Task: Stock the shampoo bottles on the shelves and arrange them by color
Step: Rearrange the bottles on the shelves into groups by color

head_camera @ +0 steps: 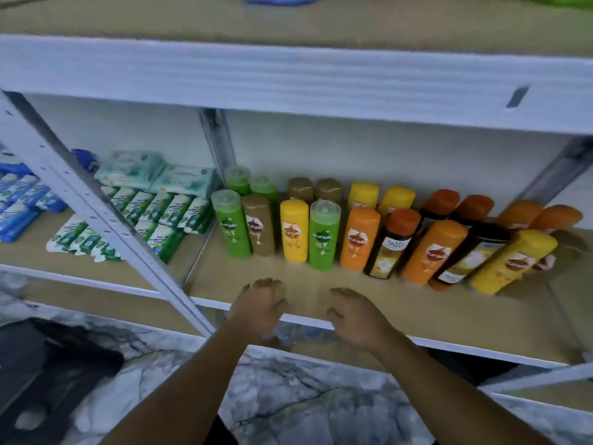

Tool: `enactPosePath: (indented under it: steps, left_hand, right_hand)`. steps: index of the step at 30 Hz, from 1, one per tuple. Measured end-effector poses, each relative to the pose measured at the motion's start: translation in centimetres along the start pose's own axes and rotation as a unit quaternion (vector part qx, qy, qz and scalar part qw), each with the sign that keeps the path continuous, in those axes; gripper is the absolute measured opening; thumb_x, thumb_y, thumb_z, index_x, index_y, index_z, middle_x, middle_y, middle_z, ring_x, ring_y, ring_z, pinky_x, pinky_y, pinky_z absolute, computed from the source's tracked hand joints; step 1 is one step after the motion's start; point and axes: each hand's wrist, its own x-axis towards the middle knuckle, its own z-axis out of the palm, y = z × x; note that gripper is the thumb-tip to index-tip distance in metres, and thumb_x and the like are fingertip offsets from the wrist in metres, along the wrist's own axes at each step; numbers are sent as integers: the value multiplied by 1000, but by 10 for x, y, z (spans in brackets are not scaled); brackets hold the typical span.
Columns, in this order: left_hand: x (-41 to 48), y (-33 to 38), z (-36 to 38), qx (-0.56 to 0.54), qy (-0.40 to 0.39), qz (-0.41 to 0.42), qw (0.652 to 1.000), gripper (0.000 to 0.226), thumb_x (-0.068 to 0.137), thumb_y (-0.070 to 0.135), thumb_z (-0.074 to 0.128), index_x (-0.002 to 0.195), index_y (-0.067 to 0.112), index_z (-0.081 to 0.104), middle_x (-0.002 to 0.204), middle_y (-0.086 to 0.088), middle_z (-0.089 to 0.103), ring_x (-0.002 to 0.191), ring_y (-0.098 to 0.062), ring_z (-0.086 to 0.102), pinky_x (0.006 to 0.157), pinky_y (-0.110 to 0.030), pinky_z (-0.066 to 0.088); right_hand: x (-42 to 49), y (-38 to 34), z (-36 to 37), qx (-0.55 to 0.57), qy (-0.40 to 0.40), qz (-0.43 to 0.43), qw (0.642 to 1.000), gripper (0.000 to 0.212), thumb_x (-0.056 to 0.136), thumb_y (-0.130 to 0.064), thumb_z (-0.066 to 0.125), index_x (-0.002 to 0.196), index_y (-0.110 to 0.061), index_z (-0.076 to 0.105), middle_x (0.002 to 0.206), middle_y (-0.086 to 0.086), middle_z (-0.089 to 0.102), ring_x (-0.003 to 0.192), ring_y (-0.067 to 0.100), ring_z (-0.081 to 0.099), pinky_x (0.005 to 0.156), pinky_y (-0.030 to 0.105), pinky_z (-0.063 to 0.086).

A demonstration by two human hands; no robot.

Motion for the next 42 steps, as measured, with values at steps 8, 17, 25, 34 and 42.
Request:
enactPosePath:
  steps: [8,17,25,34,42]
  left_hand:
    - [39,-44,90,2,168,29,985,35,90,53,47,93,18,54,105,1,57,106,-23,52,91,-37,40]
    - [25,-46,115,80,193,7,978,75,86,64,10,128,20,55,135,3,56,132,-20,44,107,-42,33]
    - [30,-49,117,65,168,-4,984,54,102,55,30,144,23,41,152,6,42,143,-17,30,114,-44,22]
    - [25,-47,113,52,164,-8,985,57,104,54,29,151,22,35,160,6,32,150,-15,21,119,-44,15]
    - [22,-45,116,54,173,-18,983,57,104,54,26,153,26,31,162,9,28,152,-14,17,119,-45,11]
  right_hand:
    - [69,13,95,-59,173,-94,979,56,101,-43,42,144,-8,47,151,10,46,140,28,39,117,39,28]
    - [59,1,124,-120,201,-29,972,57,104,-42,17,152,-16,33,158,3,35,146,24,27,117,45,22]
    - [62,2,121,-92,156,-24,983,53,106,-42,19,156,-23,25,165,-2,21,152,22,15,121,47,14]
    - [66,7,120,-96,155,-41,982,54,107,-44,15,159,-30,16,167,-7,12,154,19,8,123,46,8]
    - [66,9,125,-92,173,-46,980,55,106,-45,13,160,-30,15,168,-7,11,155,18,6,124,46,4]
